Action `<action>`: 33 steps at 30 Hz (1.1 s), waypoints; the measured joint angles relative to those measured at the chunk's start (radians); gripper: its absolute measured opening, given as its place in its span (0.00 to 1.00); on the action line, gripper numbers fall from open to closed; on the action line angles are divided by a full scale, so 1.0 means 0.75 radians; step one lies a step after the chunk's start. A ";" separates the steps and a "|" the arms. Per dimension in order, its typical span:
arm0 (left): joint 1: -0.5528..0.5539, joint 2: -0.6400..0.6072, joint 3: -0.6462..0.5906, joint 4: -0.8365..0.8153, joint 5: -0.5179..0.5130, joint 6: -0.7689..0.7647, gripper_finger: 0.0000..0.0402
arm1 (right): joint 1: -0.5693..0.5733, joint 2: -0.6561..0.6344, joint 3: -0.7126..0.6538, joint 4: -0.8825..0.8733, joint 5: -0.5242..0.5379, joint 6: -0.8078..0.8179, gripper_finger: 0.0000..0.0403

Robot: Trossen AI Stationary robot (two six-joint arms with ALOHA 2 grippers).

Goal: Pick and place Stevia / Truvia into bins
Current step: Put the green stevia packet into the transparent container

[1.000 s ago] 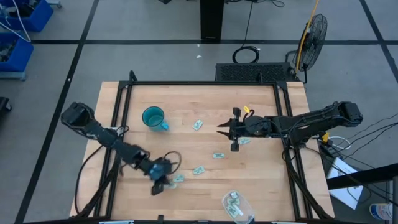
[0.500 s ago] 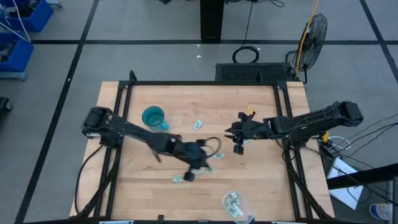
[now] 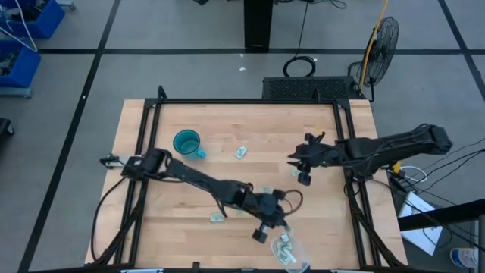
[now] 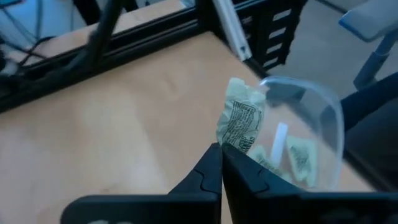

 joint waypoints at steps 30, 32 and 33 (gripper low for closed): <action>0.106 -0.277 0.051 -0.662 -0.953 0.343 0.10 | 0.021 0.009 -0.262 0.067 -0.084 0.195 0.34; 0.175 -0.354 0.051 -0.798 -0.957 0.351 0.10 | 0.022 -0.003 -0.314 0.081 -0.076 0.198 0.37; 0.210 -0.401 0.050 -0.868 -0.956 0.346 0.10 | 0.022 -0.005 -0.336 0.108 -0.067 0.191 0.39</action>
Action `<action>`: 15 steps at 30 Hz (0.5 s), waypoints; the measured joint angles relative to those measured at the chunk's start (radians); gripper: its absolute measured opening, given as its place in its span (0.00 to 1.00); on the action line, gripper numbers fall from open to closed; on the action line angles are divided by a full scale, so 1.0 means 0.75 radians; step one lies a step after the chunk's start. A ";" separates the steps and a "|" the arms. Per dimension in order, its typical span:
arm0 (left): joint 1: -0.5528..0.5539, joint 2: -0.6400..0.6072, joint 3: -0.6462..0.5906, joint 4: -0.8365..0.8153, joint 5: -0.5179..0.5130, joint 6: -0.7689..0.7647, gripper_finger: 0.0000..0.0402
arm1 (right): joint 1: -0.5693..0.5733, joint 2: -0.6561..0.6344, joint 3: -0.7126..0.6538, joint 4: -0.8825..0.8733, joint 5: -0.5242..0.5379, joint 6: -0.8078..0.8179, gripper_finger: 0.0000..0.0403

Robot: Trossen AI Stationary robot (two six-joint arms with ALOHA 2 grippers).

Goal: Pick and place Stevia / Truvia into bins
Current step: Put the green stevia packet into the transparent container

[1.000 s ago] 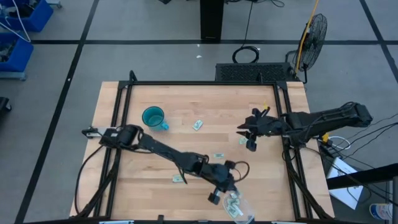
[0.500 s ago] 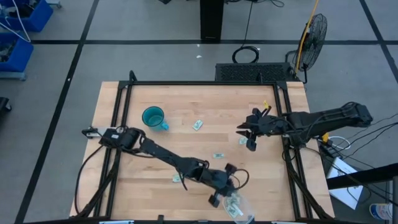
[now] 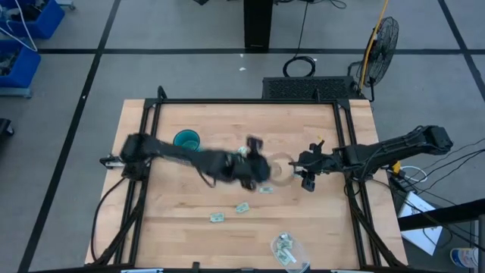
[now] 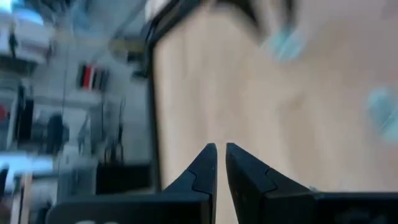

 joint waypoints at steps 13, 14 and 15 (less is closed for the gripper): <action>0.442 -0.527 -0.072 -0.274 0.331 -0.271 0.10 | 0.002 -0.003 -0.304 0.111 0.263 0.146 0.43; 0.457 -0.545 -0.092 -0.250 0.331 -0.272 0.10 | 0.005 -0.003 -0.324 0.140 0.235 0.146 0.42; 0.472 -0.563 -0.115 -0.235 0.331 -0.271 0.10 | 0.006 -0.003 -0.340 0.178 0.212 0.143 0.41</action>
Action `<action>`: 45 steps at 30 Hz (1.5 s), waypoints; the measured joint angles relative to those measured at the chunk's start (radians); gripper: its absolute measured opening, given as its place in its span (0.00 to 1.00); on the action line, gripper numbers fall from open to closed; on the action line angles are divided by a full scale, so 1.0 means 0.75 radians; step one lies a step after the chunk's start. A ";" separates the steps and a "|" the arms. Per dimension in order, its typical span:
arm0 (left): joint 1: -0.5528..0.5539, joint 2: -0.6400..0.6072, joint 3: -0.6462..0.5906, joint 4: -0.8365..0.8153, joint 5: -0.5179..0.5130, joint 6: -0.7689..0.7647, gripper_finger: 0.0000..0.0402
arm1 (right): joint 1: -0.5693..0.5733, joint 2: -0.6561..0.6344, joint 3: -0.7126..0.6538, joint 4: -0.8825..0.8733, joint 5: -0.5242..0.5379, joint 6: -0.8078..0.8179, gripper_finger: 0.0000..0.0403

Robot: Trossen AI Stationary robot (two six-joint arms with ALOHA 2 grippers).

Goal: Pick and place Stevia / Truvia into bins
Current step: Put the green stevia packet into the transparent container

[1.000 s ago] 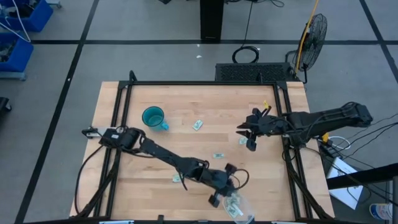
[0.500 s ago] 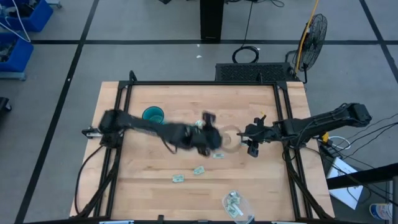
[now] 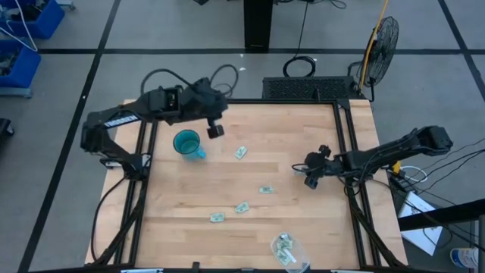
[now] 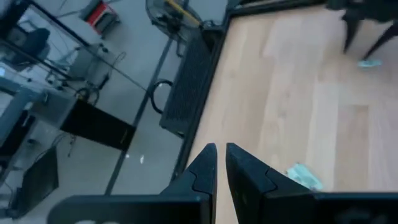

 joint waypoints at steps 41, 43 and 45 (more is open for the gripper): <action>0.044 -0.010 -0.317 0.152 -0.004 0.089 0.10 | 0.000 -0.075 -0.328 0.653 -0.218 0.132 0.27; 0.044 -0.010 -0.317 0.152 -0.005 0.090 0.10 | 0.000 -0.076 -0.328 0.662 -0.219 0.129 0.26; 0.044 -0.010 -0.317 0.152 -0.005 0.090 0.10 | 0.000 -0.073 -0.329 0.658 -0.219 0.114 0.25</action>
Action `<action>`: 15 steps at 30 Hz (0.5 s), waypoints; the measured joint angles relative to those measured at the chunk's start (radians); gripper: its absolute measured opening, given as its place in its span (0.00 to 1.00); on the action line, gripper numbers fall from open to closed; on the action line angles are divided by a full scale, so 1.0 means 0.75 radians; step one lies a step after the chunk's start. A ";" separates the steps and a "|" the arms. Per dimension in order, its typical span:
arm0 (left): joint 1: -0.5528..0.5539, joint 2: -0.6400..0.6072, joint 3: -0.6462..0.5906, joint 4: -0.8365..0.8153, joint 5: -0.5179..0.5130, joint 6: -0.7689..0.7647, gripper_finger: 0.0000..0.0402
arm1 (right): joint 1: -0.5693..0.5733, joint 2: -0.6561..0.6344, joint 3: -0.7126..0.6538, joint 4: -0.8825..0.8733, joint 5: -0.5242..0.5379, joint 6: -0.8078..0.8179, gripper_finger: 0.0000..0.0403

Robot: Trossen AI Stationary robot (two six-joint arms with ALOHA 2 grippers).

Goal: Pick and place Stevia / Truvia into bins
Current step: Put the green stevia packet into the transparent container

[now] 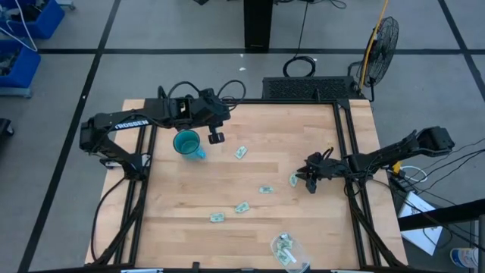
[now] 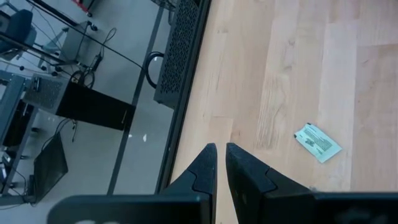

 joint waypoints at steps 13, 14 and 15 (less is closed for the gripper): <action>0.000 0.000 0.000 0.017 -0.001 0.017 0.10 | 0.000 0.038 0.196 -0.026 -0.008 -0.298 0.36; 0.000 0.000 0.000 0.022 -0.001 0.017 0.10 | 0.000 0.059 0.228 -0.052 -0.008 -0.306 0.37; 0.000 0.000 0.000 0.026 -0.001 0.017 0.10 | 0.001 0.088 0.258 -0.084 -0.009 -0.310 0.37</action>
